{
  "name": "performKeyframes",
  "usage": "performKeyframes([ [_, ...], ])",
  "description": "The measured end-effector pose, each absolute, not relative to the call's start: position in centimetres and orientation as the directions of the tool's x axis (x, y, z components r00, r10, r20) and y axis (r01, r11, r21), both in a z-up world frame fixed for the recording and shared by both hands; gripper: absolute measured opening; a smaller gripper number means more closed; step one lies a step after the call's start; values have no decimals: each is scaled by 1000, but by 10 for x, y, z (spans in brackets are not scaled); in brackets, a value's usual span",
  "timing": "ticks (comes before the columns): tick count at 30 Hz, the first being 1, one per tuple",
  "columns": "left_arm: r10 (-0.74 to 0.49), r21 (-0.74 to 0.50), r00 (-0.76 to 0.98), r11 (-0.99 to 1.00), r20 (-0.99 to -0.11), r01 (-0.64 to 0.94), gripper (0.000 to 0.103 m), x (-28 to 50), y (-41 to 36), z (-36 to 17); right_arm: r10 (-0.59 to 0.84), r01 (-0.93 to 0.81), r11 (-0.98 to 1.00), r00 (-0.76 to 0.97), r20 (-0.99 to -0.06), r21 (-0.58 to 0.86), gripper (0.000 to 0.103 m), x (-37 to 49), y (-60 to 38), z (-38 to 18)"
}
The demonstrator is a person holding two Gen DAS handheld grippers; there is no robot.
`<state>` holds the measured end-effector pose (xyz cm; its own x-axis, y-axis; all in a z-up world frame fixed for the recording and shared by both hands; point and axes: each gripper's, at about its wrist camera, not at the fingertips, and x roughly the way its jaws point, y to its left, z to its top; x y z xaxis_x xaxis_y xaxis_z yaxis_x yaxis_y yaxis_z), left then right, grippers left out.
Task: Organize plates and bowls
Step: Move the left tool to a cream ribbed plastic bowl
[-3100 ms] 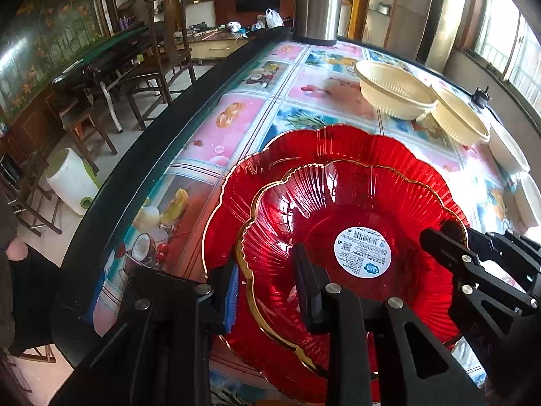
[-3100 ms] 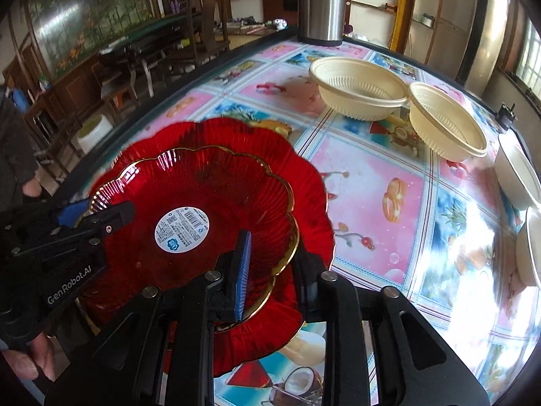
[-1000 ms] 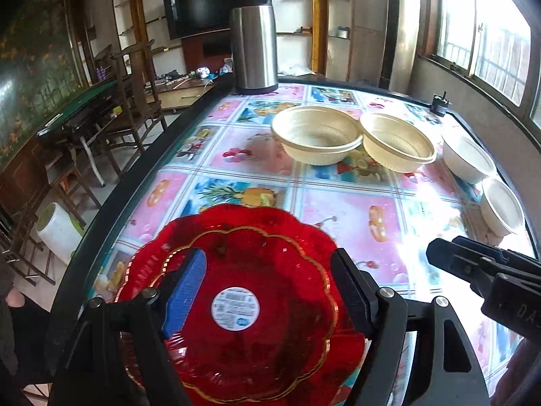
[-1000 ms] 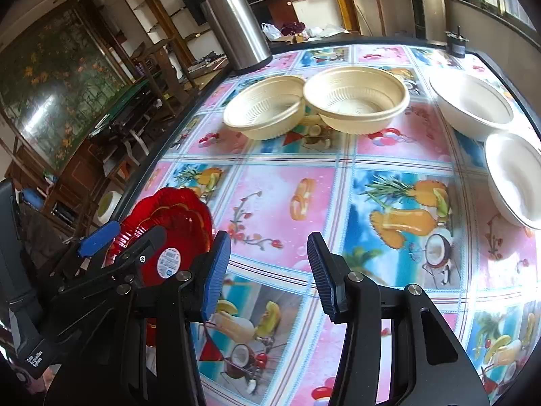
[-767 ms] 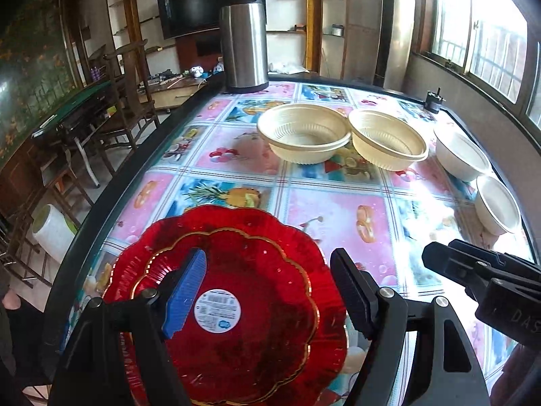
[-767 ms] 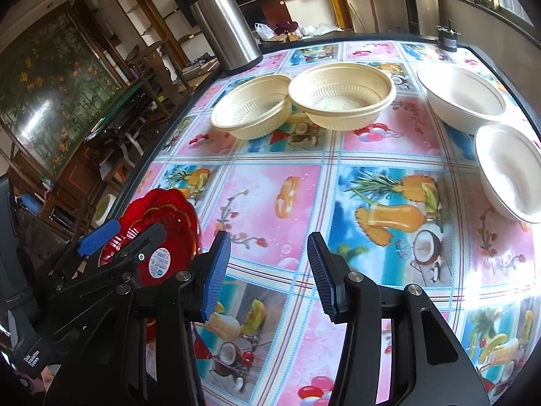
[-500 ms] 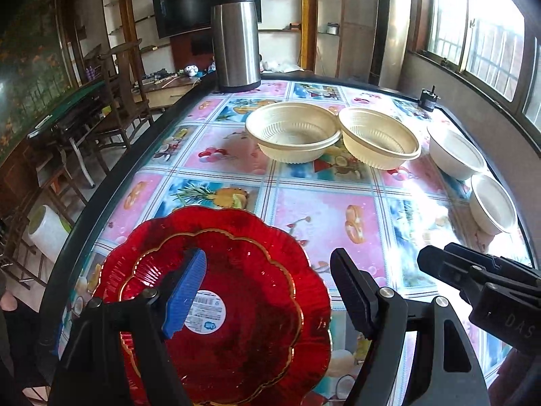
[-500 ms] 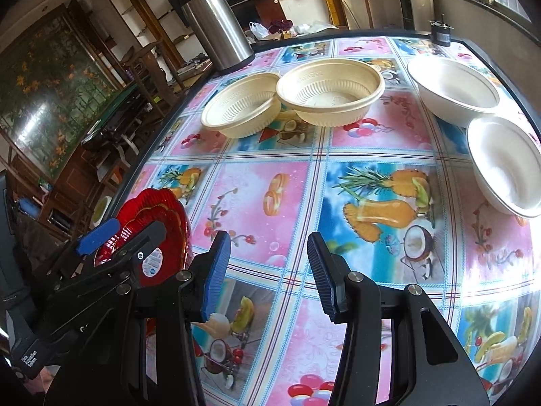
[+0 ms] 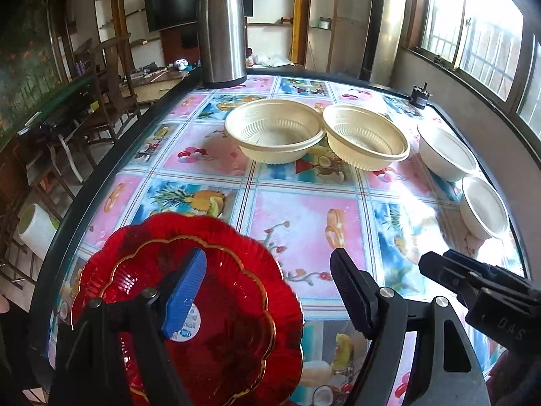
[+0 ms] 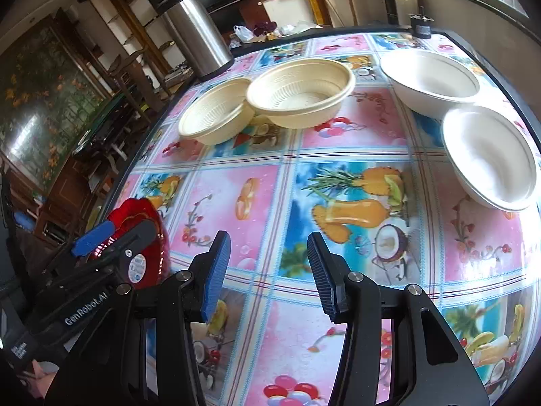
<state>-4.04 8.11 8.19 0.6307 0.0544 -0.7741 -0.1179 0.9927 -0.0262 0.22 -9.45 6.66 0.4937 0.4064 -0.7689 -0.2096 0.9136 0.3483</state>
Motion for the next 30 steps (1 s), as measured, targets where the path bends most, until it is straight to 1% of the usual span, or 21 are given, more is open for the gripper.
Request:
performKeyframes([
  [6, 67, -43, 618, 986, -783, -162, 76, -21, 99, 88, 403, -183, 914, 494, -770, 361, 47, 8, -103, 63],
  [13, 72, -57, 580, 978, -812, -201, 76, 11, 122, 88, 447, -199, 894, 471, -760, 402, 47, 30, -86, 61],
  [18, 54, -76, 553, 975, -832, -210, 76, 39, 141, 90, 470, -215, 882, 468, -748, 420, 48, 56, -63, 64],
  [22, 80, -52, 546, 974, -834, -222, 76, 69, 155, 93, 509, -216, 859, 454, -731, 463, 48, 85, -41, 61],
  [25, 53, -80, 528, 971, -847, -226, 76, 94, 167, 89, 521, -208, 851, 449, -726, 482, 48, 105, -27, 58],
  [30, 39, -76, 528, 978, -848, -195, 76, 128, 174, 82, 513, -180, 854, 453, -729, 489, 48, 135, -7, 50],
])
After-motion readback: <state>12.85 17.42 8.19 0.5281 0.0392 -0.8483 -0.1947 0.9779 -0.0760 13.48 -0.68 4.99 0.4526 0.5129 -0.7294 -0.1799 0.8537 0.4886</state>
